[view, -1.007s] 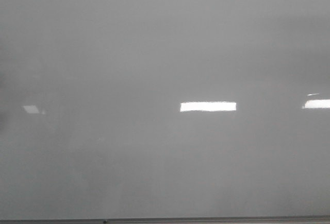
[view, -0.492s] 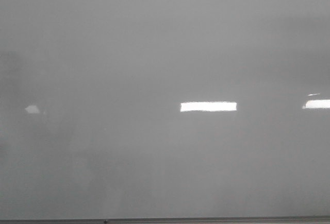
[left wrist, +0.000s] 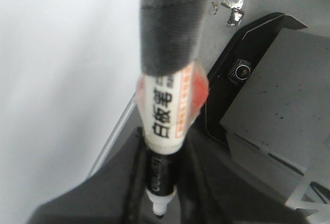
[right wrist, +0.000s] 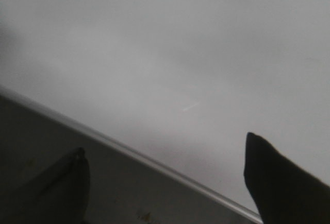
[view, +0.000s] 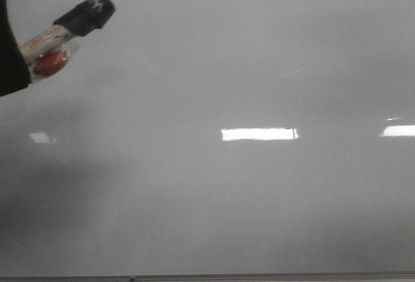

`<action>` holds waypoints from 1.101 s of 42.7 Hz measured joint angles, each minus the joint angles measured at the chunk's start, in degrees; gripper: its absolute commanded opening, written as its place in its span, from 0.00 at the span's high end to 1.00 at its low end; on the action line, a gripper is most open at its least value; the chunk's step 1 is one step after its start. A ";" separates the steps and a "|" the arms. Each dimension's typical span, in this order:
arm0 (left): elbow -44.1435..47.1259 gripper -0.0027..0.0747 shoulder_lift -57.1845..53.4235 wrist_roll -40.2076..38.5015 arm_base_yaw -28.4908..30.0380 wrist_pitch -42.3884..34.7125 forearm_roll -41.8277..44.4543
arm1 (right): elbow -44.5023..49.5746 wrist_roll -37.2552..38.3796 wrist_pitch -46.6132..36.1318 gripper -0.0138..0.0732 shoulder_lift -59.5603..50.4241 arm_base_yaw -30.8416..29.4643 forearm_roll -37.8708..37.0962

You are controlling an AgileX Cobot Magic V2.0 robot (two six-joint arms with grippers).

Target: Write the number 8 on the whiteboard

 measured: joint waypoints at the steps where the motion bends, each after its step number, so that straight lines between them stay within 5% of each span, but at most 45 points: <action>1: -0.38 0.99 0.00 0.72 -0.62 0.00 -0.10 | -0.77 -1.70 1.26 0.12 1.20 1.12 0.80; 13: -1.55 0.99 -0.08 6.31 -8.82 0.45 -3.85 | -11.09 -20.96 8.93 0.12 17.76 13.92 16.10; 33: -1.55 0.99 -0.22 6.74 -10.51 0.57 -4.22 | -28.34 -26.81 9.87 0.13 36.34 26.59 17.10; 47: -1.55 0.99 -0.22 6.74 -10.51 0.57 -4.22 | -31.66 -27.57 10.85 0.38 40.52 28.01 18.24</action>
